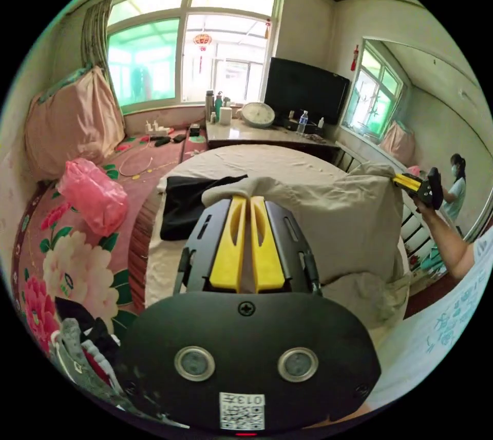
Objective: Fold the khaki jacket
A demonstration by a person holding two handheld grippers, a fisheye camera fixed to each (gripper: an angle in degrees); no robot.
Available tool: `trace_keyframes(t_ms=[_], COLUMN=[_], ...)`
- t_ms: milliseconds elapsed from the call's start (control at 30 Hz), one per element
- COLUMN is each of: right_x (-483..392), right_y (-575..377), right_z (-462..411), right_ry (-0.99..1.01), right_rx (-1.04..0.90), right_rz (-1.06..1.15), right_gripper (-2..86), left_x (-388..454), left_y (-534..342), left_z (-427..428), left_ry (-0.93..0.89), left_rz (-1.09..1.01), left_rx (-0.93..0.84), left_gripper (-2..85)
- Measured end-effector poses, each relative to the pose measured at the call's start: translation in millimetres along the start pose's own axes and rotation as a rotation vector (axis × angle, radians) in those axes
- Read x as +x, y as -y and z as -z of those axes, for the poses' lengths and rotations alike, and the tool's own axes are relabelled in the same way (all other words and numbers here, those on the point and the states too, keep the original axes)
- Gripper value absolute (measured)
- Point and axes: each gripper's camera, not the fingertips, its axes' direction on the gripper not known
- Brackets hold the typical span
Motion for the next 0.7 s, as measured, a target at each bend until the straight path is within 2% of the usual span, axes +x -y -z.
trace_keyframes(t_ms=[100, 133, 200, 300, 400, 500, 567, 633, 700], right_x=[18.9, 22.8, 30.4, 11.3, -20.2, -47.1, -61.7, -76.0, -92.6], right_y=[-13.5, -19.0, -47.3, -89.2, -131.8, -164.5, -179.3, -191.0, -201.2], right_z=[-47.0, -46.9, -18.5, 20.5, 52.2, 75.3, 82.8, 82.8, 76.2], right_ry=[0.157, 0.184, 0.244, 0.390, 0.631, 0.780, 0.802, 0.800, 0.770], right_rx=[-0.219, -0.228, -0.134, -0.078, -0.124, -0.218, -0.272, -0.334, -0.423], right_rz=[-0.098, -0.123, -0.190, -0.124, -0.054, -0.046, -0.011, 0.047, 0.142], right_gripper=[7.6, 7.9, 9.0, 10.5, 13.5, 15.4, 15.1, 11.5, 2.1], left_x=[-12.5, -11.9, -3.2, 14.8, 46.7, 90.7, 126.8, 147.0, 156.2], left_y=[1.7, -7.6, -24.8, -61.5, -90.0, -100.8, -104.0, -107.1, -109.2], left_z=[-65.1, -74.7, -77.6, -85.1, -95.4, -108.2, -124.2, -143.2, -167.0], left_ry=[-0.171, -0.197, -0.148, -0.070, -0.185, -0.190, -0.144, -0.080, -0.029], left_rz=[0.174, 0.212, 0.208, 0.135, -0.065, -0.325, -0.555, -0.697, -0.768], left_rx=[-0.100, -0.096, -0.135, -0.269, -0.377, -0.486, -0.569, -0.629, -0.708], left_gripper=[2.6, 3.9, 6.8, 10.0, 11.9, 13.9, 14.4, 12.5, 5.3])
